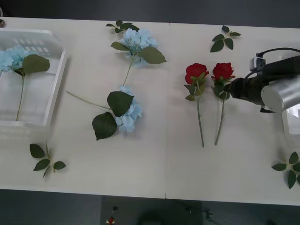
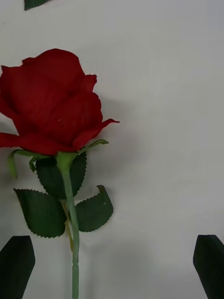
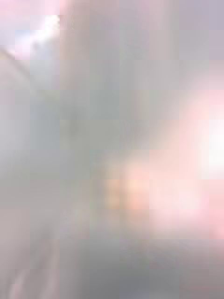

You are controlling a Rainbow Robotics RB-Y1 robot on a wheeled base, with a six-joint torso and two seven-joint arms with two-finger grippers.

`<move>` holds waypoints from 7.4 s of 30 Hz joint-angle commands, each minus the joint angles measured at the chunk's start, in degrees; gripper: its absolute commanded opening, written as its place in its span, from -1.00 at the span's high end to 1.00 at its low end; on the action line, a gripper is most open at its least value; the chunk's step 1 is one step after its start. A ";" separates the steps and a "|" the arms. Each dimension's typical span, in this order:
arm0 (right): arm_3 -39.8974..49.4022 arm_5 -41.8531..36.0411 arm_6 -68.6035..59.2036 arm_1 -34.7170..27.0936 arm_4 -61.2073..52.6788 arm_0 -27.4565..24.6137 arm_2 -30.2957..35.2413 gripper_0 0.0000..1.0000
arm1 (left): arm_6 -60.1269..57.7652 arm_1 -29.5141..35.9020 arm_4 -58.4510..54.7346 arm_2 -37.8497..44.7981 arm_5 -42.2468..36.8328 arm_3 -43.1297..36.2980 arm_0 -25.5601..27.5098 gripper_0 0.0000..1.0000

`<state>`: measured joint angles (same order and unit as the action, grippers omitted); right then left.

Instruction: Put the red flowers into the right box and the blue flowers into the left box

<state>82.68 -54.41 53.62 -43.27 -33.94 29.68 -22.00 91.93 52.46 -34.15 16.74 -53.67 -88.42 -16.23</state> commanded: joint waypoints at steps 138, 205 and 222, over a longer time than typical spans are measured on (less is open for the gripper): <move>24.45 -12.03 -7.57 0.47 5.64 -5.95 2.84 -1.00 | 63.07 -33.74 4.80 -33.00 -16.81 9.23 -14.10 0.26; -0.16 -8.25 10.01 -6.12 -3.50 9.96 2.49 1.00 | 7.92 -7.10 -33.17 17.36 -12.59 -21.62 11.13 1.00; -10.61 -2.54 30.58 -29.94 -20.02 10.05 3.90 1.00 | 8.09 -7.54 -19.37 12.71 -7.41 -21.45 14.64 1.00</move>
<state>74.25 -58.76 79.51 -71.51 -53.77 38.36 -18.74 98.91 44.25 -56.17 30.39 -63.10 -110.40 -2.78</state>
